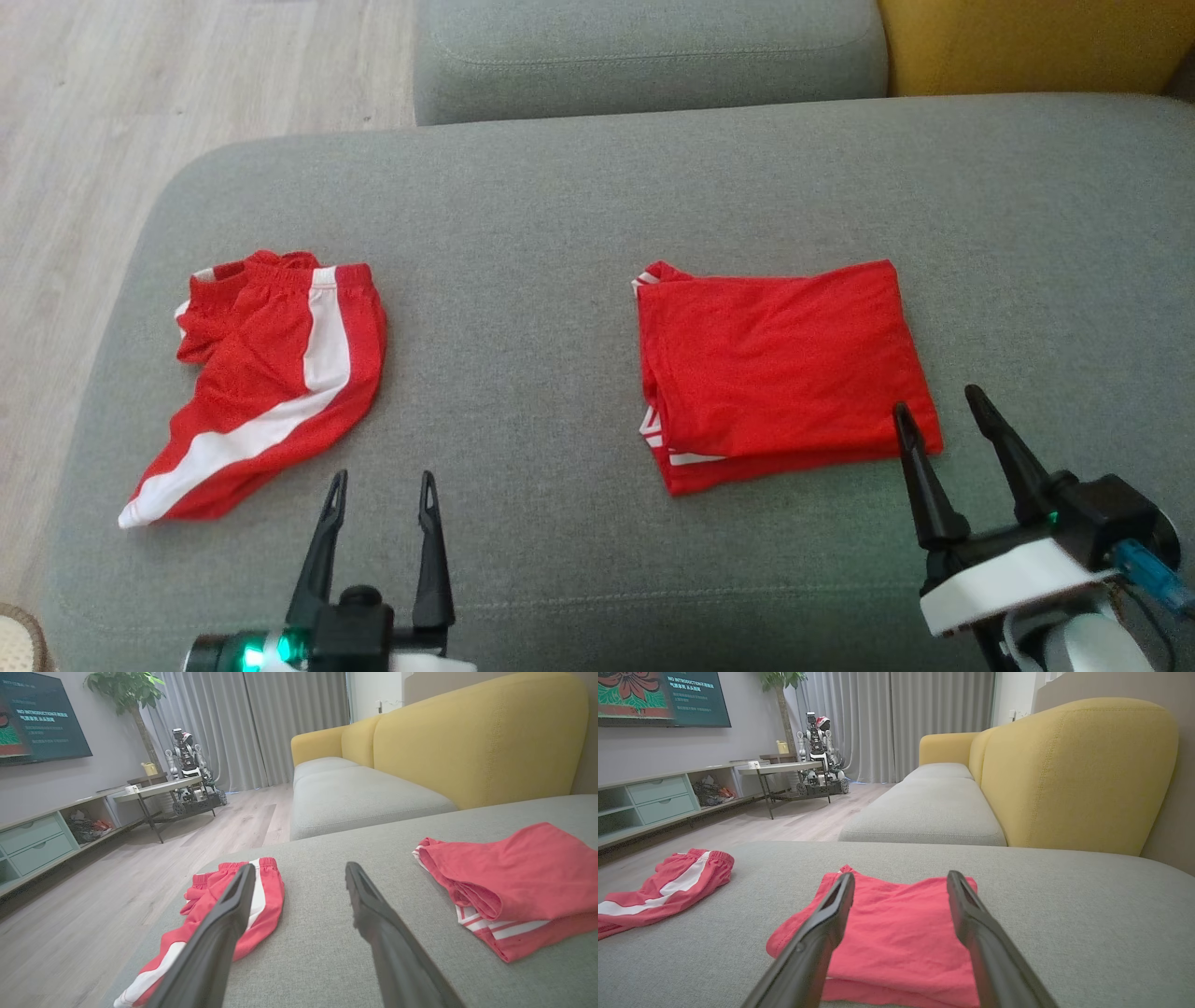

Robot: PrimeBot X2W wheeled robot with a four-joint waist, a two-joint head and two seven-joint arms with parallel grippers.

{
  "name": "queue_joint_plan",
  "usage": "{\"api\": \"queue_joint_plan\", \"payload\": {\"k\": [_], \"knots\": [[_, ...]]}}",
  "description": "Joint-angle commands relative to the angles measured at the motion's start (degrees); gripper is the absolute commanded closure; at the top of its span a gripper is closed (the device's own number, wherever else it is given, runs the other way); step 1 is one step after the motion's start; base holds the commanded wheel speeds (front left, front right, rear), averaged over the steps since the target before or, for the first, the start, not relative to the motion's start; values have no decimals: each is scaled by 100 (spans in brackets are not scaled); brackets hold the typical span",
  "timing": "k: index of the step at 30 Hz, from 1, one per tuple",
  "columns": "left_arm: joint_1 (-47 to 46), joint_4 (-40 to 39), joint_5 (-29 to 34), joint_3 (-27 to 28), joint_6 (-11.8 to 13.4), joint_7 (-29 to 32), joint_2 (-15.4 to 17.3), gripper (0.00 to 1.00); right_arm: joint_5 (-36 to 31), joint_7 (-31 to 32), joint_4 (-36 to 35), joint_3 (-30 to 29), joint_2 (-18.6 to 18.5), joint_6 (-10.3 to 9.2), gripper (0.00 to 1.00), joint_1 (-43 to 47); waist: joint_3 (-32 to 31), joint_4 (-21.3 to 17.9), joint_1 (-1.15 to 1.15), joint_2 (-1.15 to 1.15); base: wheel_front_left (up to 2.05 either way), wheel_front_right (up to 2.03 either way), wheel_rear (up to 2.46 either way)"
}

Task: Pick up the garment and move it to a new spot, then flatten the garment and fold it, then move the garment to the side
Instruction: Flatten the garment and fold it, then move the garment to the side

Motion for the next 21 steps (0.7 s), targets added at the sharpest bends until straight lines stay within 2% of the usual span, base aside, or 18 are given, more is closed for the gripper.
{"api": "queue_joint_plan", "payload": {"k": [1,15,18,21], "knots": [[-161,-166,21,288,-57,-70,-12,0,-45,-52,-191,123,-9,-2,0,-134,14,-5,0,0,0,0,0],[-100,-117,203,519,-380,-70,-176,0,156,-52,-39,162,-72,-2,0,-196,130,47,0,0,0,0,0],[-118,-113,221,535,-417,-70,-265,0,299,-52,174,115,-208,-2,0,-350,237,96,0,0,0,0,0],[-238,-108,287,537,-466,-70,-390,0,545,-52,702,124,-504,-2,0,-779,503,193,0,0,0,0,0]]}}
